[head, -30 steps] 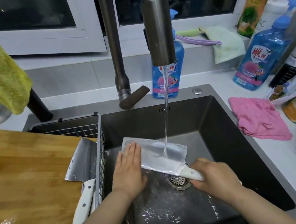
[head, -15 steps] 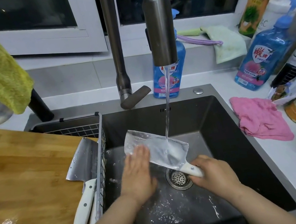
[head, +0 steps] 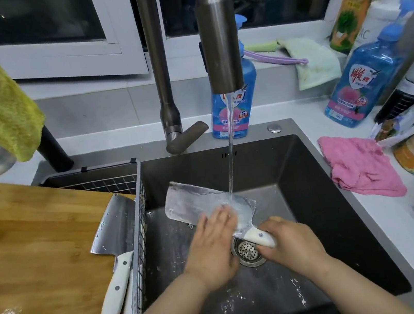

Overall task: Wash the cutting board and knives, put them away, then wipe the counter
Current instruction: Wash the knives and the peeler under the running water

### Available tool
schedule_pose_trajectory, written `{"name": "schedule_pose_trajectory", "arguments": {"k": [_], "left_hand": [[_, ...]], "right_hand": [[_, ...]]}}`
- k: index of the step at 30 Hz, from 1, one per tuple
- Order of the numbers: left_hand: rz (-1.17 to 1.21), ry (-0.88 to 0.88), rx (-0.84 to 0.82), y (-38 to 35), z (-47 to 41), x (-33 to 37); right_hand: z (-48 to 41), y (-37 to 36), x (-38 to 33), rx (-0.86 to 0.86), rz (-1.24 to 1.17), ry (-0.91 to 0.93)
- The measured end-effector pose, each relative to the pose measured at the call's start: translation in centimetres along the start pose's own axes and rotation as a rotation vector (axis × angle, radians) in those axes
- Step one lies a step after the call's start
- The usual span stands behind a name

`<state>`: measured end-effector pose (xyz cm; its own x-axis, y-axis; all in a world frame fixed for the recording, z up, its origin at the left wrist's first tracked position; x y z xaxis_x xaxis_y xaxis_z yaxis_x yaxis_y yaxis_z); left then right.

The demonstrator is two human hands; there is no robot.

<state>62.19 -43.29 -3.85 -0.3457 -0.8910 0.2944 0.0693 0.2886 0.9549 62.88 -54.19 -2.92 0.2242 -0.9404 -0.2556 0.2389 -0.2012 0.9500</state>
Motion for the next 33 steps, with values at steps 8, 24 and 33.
{"name": "schedule_pose_trajectory", "arguments": {"k": [8, 24, 33], "left_hand": [[-0.034, 0.269, -0.035, 1.0, 0.3, -5.5], [0.077, 0.149, -0.117, 0.4, 0.3, -1.6], [-0.031, 0.355, -0.117, 0.8, 0.8, -6.5]], "right_hand": [[0.4, -0.3, 0.7, -0.015, 0.013, -0.01], [0.5, -0.1, 0.2, 0.012, -0.015, 0.007], [0.9, -0.3, 0.8, -0.016, 0.031, 0.012]]}}
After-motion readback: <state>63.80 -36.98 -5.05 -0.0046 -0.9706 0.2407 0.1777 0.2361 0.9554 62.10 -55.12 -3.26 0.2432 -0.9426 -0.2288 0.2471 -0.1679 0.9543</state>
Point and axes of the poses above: each hand's wrist, its own z-axis away from the middle knuckle, its own y-axis out of the back of the hand, x = y × z, the point moved 9 cm from there along -z, towards the middle knuckle, and after that the axes turned 2 degrees about z, right-handed, at the moved point
